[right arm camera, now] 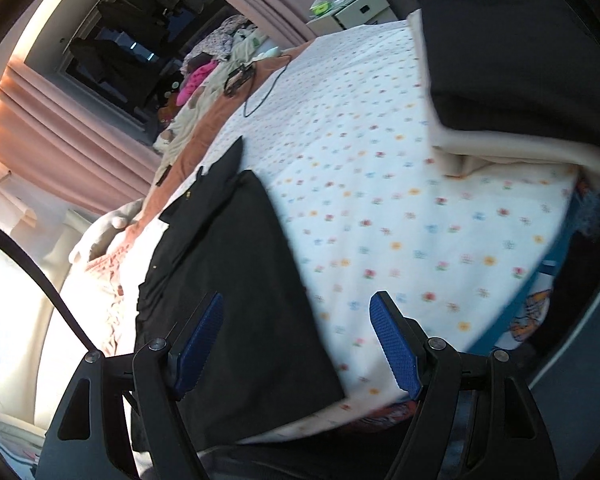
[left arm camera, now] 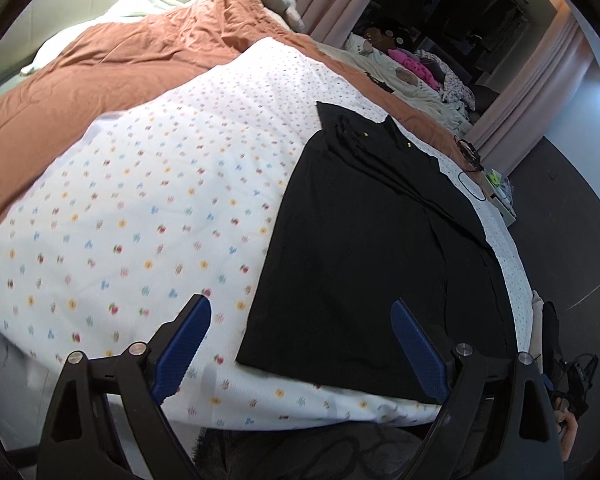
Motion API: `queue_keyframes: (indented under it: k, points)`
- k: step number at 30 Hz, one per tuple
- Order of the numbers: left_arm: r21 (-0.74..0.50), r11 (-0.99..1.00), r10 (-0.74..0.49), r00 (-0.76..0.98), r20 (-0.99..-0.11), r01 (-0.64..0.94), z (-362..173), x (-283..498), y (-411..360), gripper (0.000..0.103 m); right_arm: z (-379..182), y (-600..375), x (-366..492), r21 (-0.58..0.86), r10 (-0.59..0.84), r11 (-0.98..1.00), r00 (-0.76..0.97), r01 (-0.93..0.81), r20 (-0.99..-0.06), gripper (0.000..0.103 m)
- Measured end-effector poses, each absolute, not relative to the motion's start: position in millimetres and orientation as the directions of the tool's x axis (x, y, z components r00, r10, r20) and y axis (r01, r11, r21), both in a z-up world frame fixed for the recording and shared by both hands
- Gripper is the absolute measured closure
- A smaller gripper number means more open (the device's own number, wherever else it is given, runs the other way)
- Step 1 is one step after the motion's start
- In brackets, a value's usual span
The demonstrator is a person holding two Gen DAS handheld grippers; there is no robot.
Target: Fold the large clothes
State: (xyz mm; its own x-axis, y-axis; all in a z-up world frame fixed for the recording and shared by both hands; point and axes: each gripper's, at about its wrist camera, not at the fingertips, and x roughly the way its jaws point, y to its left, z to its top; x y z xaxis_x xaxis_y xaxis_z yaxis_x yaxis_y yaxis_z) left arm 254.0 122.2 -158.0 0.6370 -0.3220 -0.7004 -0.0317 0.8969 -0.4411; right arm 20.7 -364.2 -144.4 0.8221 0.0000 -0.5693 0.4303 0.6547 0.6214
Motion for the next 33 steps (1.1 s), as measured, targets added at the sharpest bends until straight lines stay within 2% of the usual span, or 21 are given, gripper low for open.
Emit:
queue_keyframes:
  k: [10,20,23,25,29,33]
  points:
    - [-0.507,0.858,-0.369,0.587,-0.721,-0.082,-204.8,239.3,132.6,0.024,-159.5,-364.6,11.7,0.643,0.086,0.658,0.81,0.392,-0.58,0.029]
    - [-0.564,0.823,-0.439,0.553,-0.708,-0.07,-224.2,256.5,127.0,0.028,-192.5,-354.6,46.1,0.663,0.174,0.652,0.777,0.369,-0.604,0.029]
    - [-0.618,0.784,-0.49,0.547,-0.679,-0.066,-227.0,264.2,127.4,0.028,-195.6,-354.2,48.5,0.709,0.233,0.629,0.792,0.319,-0.564,0.03]
    - [-0.657,0.752,-0.536,0.532,-0.655,-0.051,-229.9,268.4,124.1,0.028,-201.7,-355.2,49.2,0.775,0.319,0.579,0.804,0.253,-0.501,0.04]
    - [-0.692,0.721,-0.58,0.513,-0.634,-0.04,-232.1,273.1,115.7,0.028,-207.3,-356.6,51.9,0.792,0.358,0.569,0.8,0.222,-0.481,0.04]
    - [-0.723,0.689,-0.609,0.508,-0.609,-0.04,-234.6,275.3,110.8,0.028,-214.3,-359.5,57.6,0.84,0.415,0.516,0.81,0.166,-0.415,0.04]
